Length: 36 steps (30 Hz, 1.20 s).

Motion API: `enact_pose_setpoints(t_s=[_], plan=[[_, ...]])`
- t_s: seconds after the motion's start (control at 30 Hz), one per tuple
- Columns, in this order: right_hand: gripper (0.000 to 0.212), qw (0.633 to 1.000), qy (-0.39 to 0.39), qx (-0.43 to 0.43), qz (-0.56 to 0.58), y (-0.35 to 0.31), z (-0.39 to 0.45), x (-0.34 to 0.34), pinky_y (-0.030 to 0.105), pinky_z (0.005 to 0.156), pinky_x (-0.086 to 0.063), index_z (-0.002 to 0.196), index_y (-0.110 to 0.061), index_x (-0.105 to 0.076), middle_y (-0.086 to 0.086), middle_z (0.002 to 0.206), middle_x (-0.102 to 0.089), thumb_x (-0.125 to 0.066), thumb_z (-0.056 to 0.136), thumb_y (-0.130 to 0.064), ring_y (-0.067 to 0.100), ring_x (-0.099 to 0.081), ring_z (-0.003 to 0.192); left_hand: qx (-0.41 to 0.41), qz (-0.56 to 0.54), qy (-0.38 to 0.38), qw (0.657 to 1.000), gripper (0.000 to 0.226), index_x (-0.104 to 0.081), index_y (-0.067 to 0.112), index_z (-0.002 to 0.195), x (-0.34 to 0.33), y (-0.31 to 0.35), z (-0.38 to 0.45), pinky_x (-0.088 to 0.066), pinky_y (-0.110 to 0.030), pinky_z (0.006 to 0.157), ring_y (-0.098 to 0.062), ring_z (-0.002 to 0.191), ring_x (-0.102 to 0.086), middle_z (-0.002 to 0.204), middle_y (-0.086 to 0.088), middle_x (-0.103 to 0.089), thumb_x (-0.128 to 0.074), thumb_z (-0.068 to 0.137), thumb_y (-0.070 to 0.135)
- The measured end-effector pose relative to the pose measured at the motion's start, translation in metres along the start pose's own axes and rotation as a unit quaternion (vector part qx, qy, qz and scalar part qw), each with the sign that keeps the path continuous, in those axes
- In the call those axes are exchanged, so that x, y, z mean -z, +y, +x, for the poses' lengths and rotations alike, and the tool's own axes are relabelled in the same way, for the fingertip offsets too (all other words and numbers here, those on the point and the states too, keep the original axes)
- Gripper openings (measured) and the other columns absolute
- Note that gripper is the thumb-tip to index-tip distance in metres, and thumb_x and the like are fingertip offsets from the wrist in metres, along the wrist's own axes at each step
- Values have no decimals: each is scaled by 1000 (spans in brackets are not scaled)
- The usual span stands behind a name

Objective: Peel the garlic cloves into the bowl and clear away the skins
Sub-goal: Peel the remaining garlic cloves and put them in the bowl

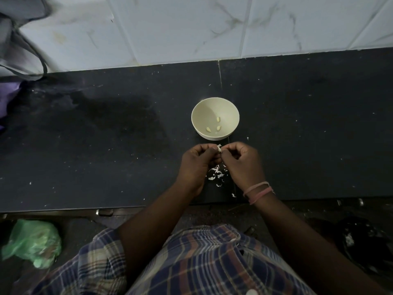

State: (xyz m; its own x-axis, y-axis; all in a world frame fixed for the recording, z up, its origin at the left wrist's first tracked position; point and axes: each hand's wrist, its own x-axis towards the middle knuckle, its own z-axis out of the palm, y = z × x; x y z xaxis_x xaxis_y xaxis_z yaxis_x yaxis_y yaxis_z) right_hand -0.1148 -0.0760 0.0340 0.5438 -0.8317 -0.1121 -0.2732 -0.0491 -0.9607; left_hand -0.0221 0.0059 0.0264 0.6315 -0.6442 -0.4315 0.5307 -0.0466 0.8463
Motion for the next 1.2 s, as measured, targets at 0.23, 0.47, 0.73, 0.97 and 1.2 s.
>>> enact_pose_setpoints(t_s=[0.23,0.47,0.73,0.97,1.2], plan=[[6,997,-2,35,-68,1,2,3,40,67,-58,81,-17,-71,-2,70,-72,-69,84,-21,15,-69,67,-22,11,7,1000,6,-70,-2,96,-2,3,-2,-58,-29,76,-21,79,-70,84,-15,-72,-67,92,1],[6,994,-12,47,-100,-1,3,7,39,64,-57,78,-18,-71,-2,68,-71,-68,82,-20,15,-68,65,-23,12,-6,1000,7,-72,-2,95,0,2,-3,-59,-32,78,-24,80,-71,84,-17,-73,-68,91,1],[6,994,-6,39,-104,0,1,11,32,63,-54,79,-18,-68,-3,69,-69,-67,85,-20,11,-64,64,26,-37,-47,998,11,-71,-1,94,-1,8,-6,-59,-27,77,-18,77,-72,82,-11,-73,-60,96,-1],[5,991,-21,57,-121,3,-3,12,29,60,-52,80,-21,-65,-5,69,-68,-68,84,-23,8,-61,63,44,-33,-52,997,7,-70,1,94,-2,9,-9,-58,-24,71,-17,73,-71,85,-12,-72,-64,92,-2],[4,996,3,38,-76,2,-2,10,23,62,-50,83,-17,-67,-3,73,-67,-65,87,-16,9,-62,67,36,-42,-47,997,12,-69,0,102,-2,11,-12,-59,-25,75,-18,79,-70,91,-13,-72,-63,92,-3]])
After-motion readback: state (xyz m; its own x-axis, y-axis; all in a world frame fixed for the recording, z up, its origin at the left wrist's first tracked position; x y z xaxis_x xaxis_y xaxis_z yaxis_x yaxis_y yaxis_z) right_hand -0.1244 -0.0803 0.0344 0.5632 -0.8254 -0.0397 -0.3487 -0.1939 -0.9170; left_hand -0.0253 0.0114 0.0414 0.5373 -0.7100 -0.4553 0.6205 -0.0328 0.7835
